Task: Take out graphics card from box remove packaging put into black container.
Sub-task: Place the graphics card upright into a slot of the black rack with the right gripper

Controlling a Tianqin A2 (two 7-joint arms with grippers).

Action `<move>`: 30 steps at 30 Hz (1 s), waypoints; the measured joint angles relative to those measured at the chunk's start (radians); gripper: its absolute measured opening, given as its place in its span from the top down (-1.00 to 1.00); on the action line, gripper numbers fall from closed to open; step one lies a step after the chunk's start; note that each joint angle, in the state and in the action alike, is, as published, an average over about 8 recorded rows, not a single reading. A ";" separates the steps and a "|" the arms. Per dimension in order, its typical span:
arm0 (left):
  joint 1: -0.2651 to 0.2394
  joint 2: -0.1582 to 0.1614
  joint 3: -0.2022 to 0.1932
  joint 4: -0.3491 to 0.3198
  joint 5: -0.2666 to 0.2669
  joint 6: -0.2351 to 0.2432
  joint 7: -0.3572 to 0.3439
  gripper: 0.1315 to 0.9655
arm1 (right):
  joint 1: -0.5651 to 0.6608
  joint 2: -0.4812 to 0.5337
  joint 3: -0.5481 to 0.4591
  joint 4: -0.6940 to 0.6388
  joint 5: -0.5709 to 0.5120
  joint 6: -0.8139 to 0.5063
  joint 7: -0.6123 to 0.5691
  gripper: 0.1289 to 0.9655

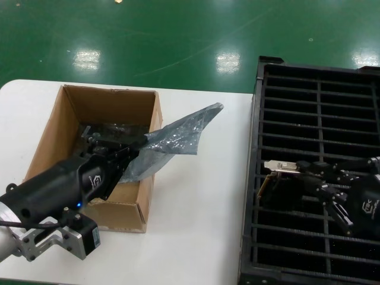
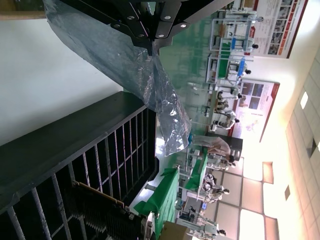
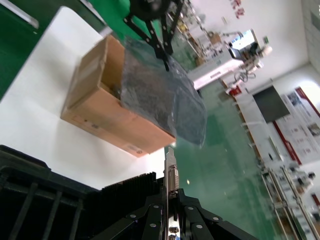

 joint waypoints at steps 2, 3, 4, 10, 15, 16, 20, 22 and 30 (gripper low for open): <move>0.000 0.000 0.000 0.000 0.000 0.000 0.000 0.98 | 0.010 0.005 0.005 -0.007 0.038 -0.025 -0.036 0.90; 0.000 0.000 0.000 0.000 0.000 0.000 0.000 0.98 | 0.016 0.006 0.006 -0.012 0.055 -0.038 -0.052 0.90; 0.000 0.000 0.000 0.000 0.000 0.000 0.000 0.98 | 0.023 0.008 0.007 -0.018 0.071 -0.051 -0.067 0.90; 0.000 0.000 0.000 0.000 0.000 0.000 0.000 0.98 | 0.056 0.018 0.007 -0.058 0.139 -0.119 -0.133 0.90; 0.000 0.000 0.000 0.000 0.000 0.000 0.000 0.98 | 0.060 0.027 0.022 -0.089 0.190 -0.168 -0.180 0.90; 0.000 0.000 0.000 0.000 0.000 0.000 0.000 0.98 | 0.059 0.028 0.026 -0.095 0.200 -0.177 -0.190 0.90; 0.000 0.000 0.000 0.000 0.000 0.000 0.000 0.98 | 0.054 0.025 0.043 -0.120 0.240 -0.212 -0.230 0.90; 0.000 0.000 0.000 0.000 0.000 0.000 0.000 0.98 | 0.052 0.022 0.050 -0.132 0.256 -0.227 -0.249 0.90; 0.000 0.000 0.000 0.000 0.000 0.000 0.000 0.98 | 0.065 -0.003 0.059 -0.198 0.301 -0.277 -0.314 0.90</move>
